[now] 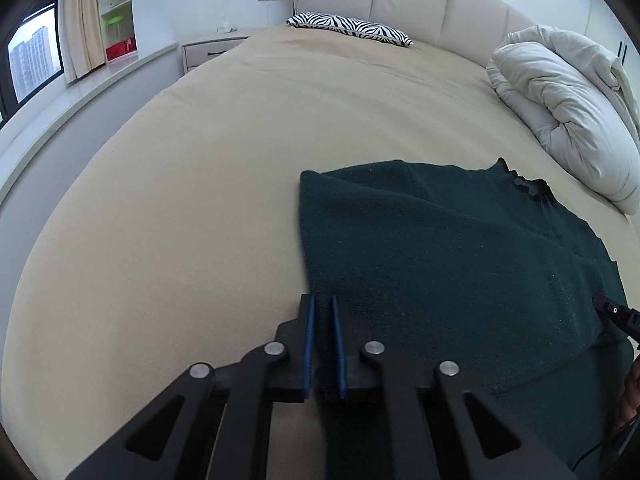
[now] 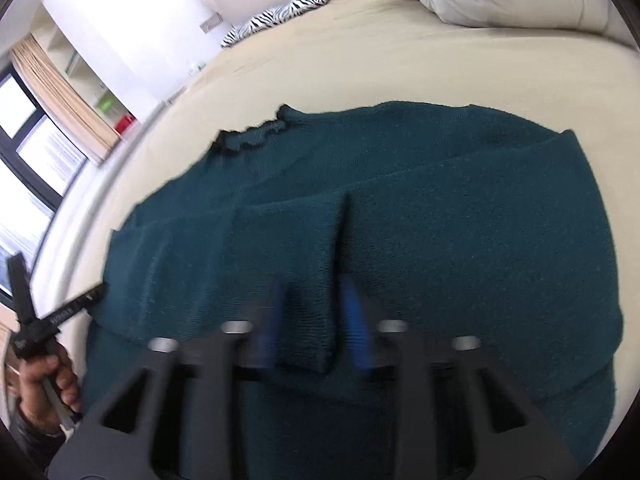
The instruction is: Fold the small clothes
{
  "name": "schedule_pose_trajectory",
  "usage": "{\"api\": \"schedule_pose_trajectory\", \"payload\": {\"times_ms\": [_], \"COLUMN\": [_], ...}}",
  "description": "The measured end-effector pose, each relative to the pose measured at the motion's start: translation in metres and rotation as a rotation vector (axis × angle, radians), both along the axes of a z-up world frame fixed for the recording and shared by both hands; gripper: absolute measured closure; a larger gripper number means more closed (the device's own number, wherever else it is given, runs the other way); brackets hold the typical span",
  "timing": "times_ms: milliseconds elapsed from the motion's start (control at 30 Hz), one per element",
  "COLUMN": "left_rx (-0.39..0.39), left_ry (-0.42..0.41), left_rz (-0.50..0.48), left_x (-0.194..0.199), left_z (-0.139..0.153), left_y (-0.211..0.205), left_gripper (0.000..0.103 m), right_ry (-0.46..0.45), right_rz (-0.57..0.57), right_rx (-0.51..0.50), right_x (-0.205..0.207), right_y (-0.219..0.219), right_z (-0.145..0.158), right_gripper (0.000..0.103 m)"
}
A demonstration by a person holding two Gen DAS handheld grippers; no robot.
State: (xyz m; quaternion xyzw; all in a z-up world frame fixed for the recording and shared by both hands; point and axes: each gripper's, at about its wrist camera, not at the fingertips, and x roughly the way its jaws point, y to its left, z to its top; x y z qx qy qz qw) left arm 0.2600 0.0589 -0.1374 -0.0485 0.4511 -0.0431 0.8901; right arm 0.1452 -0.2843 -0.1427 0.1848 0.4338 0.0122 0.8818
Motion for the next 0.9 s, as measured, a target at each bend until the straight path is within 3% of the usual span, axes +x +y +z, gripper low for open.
{"api": "schedule_pose_trajectory", "payload": {"times_ms": [100, 233, 367, 567, 733, 767, 833, 900], "left_rx": [-0.011, 0.001, 0.003, 0.018, 0.013, -0.002, -0.003, 0.027], "left_ry": [-0.003, -0.013, -0.022, -0.032, -0.046, -0.053, -0.061, -0.109], "left_rz": [-0.001, -0.005, -0.002, 0.0, 0.015, 0.026, 0.065, 0.118], "left_x": [-0.001, -0.004, -0.005, -0.005, -0.007, -0.009, -0.015, -0.024], "left_z": [-0.001, -0.007, -0.011, -0.012, -0.01, -0.007, 0.0, 0.014], "left_y": [0.005, 0.005, 0.006, 0.002, 0.005, 0.009, 0.016, 0.02], "left_gripper": [0.095, 0.095, 0.095, 0.094, 0.087, 0.08, 0.068, 0.068], "right_ry": [-0.004, -0.029, 0.002, -0.022, -0.021, -0.016, -0.004, -0.018], "right_rz": [-0.014, -0.012, -0.033, -0.049, -0.031, -0.025, -0.042, -0.08], "right_rx": [-0.02, -0.069, -0.016, -0.012, 0.083, 0.084, 0.075, 0.043], "right_x": [-0.003, -0.001, 0.008, 0.003, 0.003, -0.002, -0.011, -0.023], "right_y": [0.002, 0.011, -0.001, -0.001, -0.015, -0.018, -0.019, -0.021], "right_z": [0.009, 0.017, -0.005, -0.002, -0.013, -0.01, -0.001, 0.01], "right_gripper": [0.096, 0.097, 0.098, 0.098, 0.099, 0.098, 0.093, 0.083]}}
